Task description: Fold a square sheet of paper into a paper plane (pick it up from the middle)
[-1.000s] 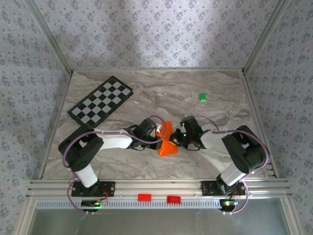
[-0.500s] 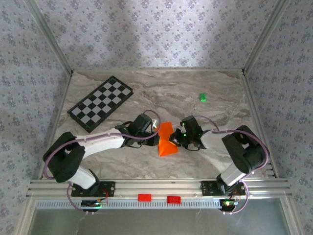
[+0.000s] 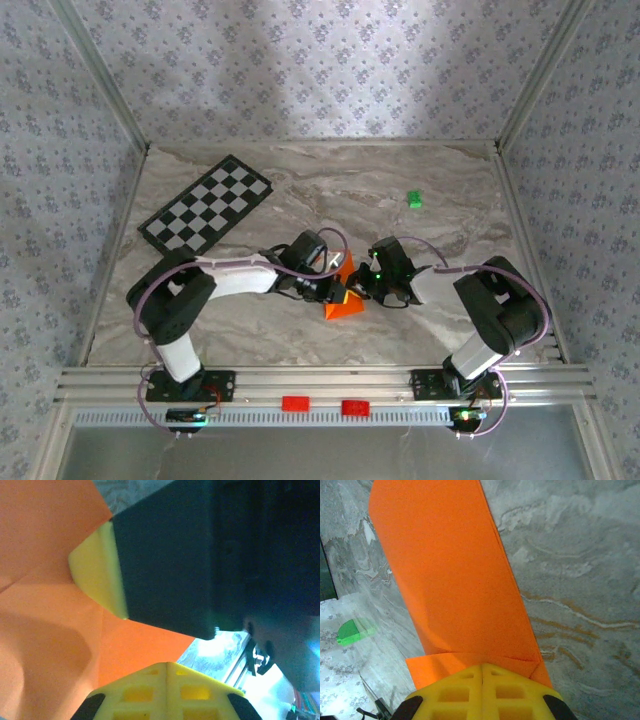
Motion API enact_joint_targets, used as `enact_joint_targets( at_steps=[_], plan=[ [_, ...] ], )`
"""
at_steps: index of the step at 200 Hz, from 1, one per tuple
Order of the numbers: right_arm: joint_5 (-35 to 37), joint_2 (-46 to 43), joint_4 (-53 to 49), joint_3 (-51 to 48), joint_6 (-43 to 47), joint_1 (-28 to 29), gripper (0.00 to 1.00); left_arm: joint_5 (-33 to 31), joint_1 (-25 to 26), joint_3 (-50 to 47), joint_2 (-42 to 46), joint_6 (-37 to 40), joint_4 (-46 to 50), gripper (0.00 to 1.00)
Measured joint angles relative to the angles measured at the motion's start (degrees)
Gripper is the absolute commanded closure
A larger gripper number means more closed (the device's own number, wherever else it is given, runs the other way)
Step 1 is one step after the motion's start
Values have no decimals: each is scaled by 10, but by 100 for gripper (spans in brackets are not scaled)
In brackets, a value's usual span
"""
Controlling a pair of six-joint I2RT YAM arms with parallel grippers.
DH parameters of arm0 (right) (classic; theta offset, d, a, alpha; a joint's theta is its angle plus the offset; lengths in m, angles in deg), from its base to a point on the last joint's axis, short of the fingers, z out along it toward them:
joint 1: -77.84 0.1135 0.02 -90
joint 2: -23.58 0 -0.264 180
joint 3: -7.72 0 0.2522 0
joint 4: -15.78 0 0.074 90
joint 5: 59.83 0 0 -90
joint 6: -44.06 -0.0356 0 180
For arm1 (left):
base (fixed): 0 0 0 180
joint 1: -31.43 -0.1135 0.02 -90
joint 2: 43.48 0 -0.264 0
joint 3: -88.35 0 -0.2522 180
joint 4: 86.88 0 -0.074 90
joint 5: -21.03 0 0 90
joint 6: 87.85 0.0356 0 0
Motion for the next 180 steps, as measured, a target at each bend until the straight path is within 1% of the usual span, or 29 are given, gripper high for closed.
enact_joint_targets(
  at_steps=[66, 148, 180],
  plan=[
    [0, 0, 0, 0, 0, 0, 100, 14, 0, 3, -36, -3, -15, 98],
    [0, 0, 0, 0, 0, 0, 100, 21, 0, -52, -36, -30, -73, 98],
    [0, 1, 0, 0, 0, 0, 100, 21, 0, -54, -26, -38, -76, 98]
  ],
)
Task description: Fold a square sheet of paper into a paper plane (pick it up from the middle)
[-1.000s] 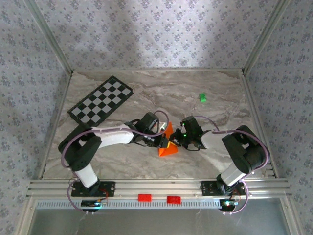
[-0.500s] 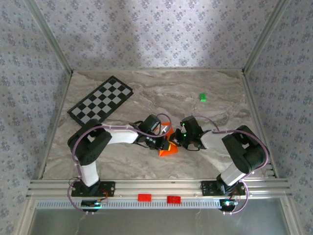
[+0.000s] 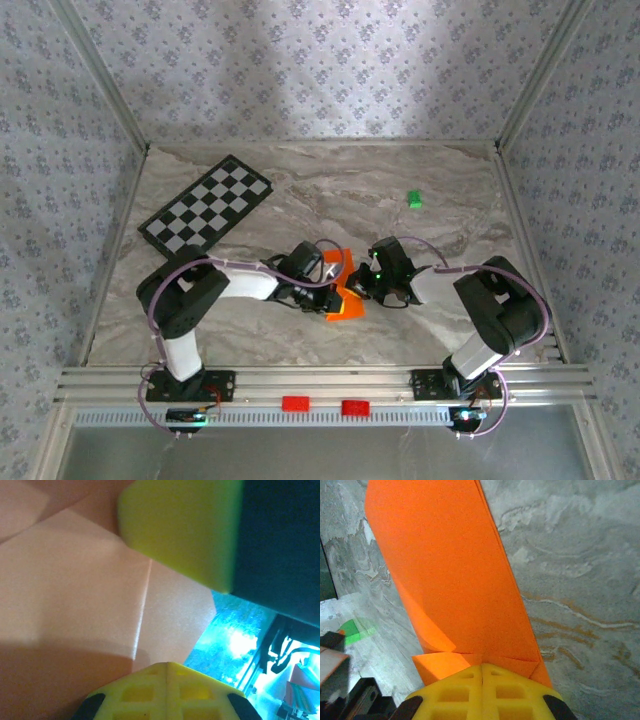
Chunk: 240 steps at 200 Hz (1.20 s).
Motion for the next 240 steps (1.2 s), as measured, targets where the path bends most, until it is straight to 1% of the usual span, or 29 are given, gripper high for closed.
enact_joint_targets(
  at_steps=[48, 73, 108, 148, 169, 240],
  plan=[
    [0, 0, 0, 0, 0, 0, 100, 0, -10, 0, 31, -3, -8, 98],
    [0, 0, 0, 0, 0, 0, 100, 5, -18, 0, 25, -4, -13, 98],
    [-1, 0, 1, 0, 0, 0, 100, 13, -19, 0, -5, -4, -23, 98],
    [-2, 1, 1, 0, 0, 0, 100, 14, -19, -22, -8, -4, -30, 97],
    [-2, 1, 2, 0, 0, 0, 100, 17, -19, -34, -6, -4, -51, 97],
    [-5, 4, 4, 0, 0, 0, 100, 18, -15, -77, 22, -4, -76, 96]
  ],
)
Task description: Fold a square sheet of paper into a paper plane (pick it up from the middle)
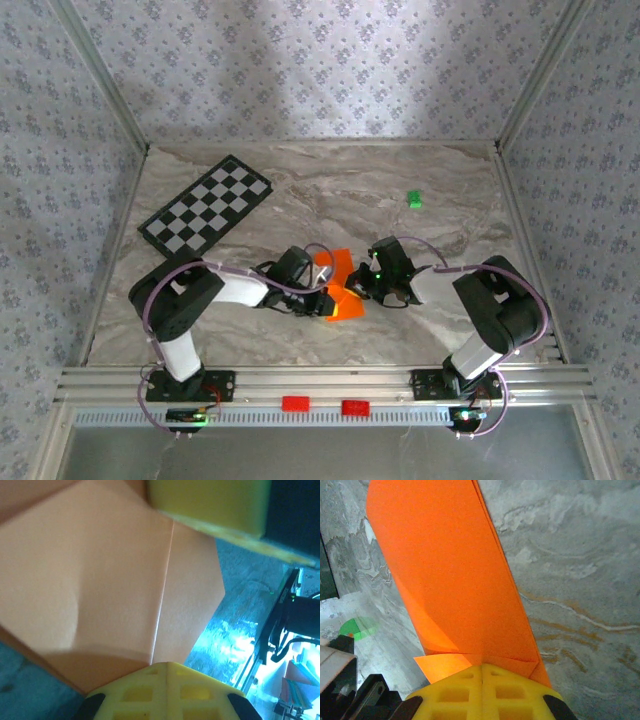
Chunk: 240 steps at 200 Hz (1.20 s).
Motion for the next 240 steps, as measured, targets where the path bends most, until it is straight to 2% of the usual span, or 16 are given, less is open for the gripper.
enact_joint_targets(
  at_steps=[85, 136, 155, 188, 240],
  plan=[
    [-2, 2, 4, 0, 0, 0, 100, 0, 9, -48, 62, 0, 37, 95],
    [-2, 2, 4, 0, 0, 0, 100, -23, -5, -27, 134, -5, 54, 93],
    [-2, 3, 4, 0, 0, 0, 100, -28, -18, 6, 116, -4, 54, 93],
    [-6, 8, 12, 1, 0, 0, 100, -21, -23, 66, 37, -5, 40, 95],
    [-9, 14, 23, 2, 0, 0, 100, -17, -16, 66, -39, -5, 35, 99]
  ],
)
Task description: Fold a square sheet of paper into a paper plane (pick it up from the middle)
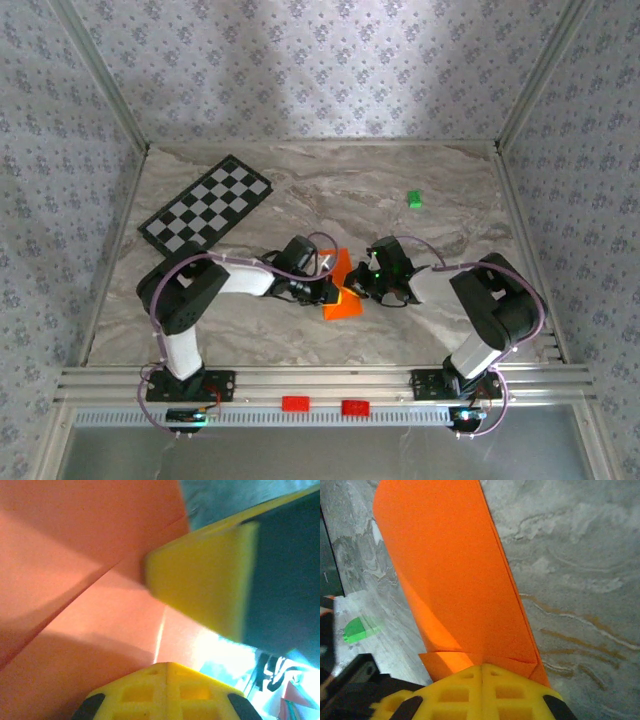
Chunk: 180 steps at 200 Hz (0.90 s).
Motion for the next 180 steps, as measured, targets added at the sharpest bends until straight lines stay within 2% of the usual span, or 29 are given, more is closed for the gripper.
enact_joint_targets(
  at_steps=[61, 123, 154, 180],
  plan=[
    [-7, -7, -19, 5, 9, 5, 100, -9, 9, -64, 24, 3, -83, 100],
    [40, -72, -84, 5, 25, 24, 100, 5, 10, -68, 29, 26, -70, 100],
    [35, -49, -59, 5, 20, 54, 100, 5, 10, -63, 29, 32, -61, 100],
    [22, -19, -34, 5, 16, 55, 100, 8, 10, -63, 29, 34, -57, 100]
  ],
)
